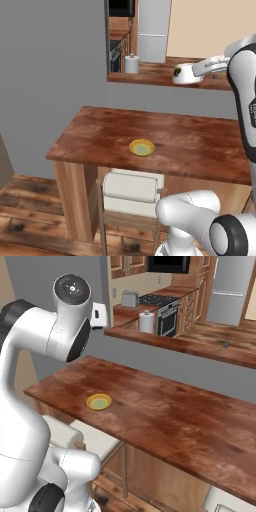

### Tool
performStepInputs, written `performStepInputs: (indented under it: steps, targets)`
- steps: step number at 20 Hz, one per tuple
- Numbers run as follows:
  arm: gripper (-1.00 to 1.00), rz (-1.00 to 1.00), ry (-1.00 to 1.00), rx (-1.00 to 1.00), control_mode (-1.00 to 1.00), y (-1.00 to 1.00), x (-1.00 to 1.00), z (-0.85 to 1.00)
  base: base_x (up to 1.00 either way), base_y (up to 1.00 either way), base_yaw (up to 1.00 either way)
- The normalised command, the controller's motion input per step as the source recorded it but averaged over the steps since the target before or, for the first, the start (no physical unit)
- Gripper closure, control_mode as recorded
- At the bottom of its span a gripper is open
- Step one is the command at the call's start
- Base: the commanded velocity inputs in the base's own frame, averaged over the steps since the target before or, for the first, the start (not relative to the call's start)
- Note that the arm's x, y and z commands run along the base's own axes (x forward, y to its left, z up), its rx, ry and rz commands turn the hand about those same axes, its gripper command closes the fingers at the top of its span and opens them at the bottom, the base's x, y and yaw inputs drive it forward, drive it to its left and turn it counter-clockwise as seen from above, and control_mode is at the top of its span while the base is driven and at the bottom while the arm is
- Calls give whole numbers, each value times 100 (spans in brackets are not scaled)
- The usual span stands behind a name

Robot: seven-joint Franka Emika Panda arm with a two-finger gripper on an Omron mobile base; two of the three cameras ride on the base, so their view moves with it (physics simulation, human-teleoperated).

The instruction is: Pick the cup of tea, navigate to the dining table, and place it on the saucer.

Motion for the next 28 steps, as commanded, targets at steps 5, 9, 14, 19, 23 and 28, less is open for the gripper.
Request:
performStepInputs:
  steps: [5,9,14,19,23,28]
  targets:
    - [100,20,1,0,-100,-36,22,-27,0,0,0]
    - [100,37,0,0,-100,-40,36,-39,0,0,0]
    - [100,48,3,0,-100,-49,51,-53,0,0,0]
    - [100,46,2,0,-100,-30,48,-52,0,0,0]
    - [100,40,2,0,-100,-11,30,-56,0,0,0]
    - [100,25,4,0,-100,6,45,-53,0,0,0]
